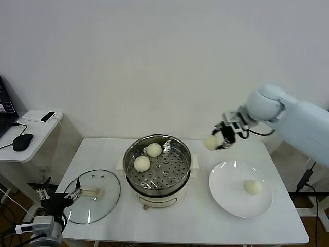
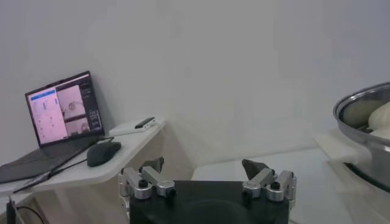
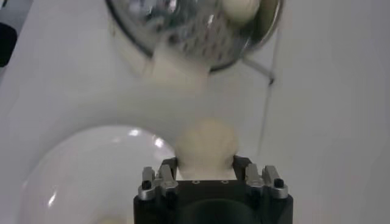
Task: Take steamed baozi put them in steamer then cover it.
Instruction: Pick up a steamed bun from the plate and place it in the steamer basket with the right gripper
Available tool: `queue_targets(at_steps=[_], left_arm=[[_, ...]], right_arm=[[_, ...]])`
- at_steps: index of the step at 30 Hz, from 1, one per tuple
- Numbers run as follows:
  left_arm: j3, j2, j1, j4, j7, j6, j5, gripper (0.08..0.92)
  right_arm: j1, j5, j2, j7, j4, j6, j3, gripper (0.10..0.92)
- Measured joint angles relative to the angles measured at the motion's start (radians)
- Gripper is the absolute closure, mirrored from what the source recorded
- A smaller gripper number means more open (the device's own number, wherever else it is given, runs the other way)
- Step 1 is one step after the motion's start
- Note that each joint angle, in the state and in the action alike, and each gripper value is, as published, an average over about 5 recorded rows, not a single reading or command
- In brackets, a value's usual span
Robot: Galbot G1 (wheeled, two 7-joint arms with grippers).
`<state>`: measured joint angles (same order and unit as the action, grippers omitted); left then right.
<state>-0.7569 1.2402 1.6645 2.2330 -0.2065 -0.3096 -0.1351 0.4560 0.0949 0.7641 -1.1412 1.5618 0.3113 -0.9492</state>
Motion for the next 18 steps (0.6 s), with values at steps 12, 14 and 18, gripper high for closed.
queue_targets(at_steps=[12, 14, 18], left_arm=[[-0.029, 0.004, 0.007, 0.008, 0.0, -0.001, -0.003, 0.177], [-0.031, 0.006, 0.006, 0.008, 0.0, -0.002, -0.003, 0.177], [-0.034, 0.011, 0.001, 0.004, 0.0, -0.002, -0.004, 0.177]], right_arm=[[0.03, 0.024, 0.204, 0.067, -0.015, -0.087, -0.131, 0.454], [0.024, 0.011, 0.232, 0.077, -0.02, -0.113, -0.155, 0.455], [0.013, -0.025, 0.279, 0.092, -0.029, -0.164, -0.198, 0.454]])
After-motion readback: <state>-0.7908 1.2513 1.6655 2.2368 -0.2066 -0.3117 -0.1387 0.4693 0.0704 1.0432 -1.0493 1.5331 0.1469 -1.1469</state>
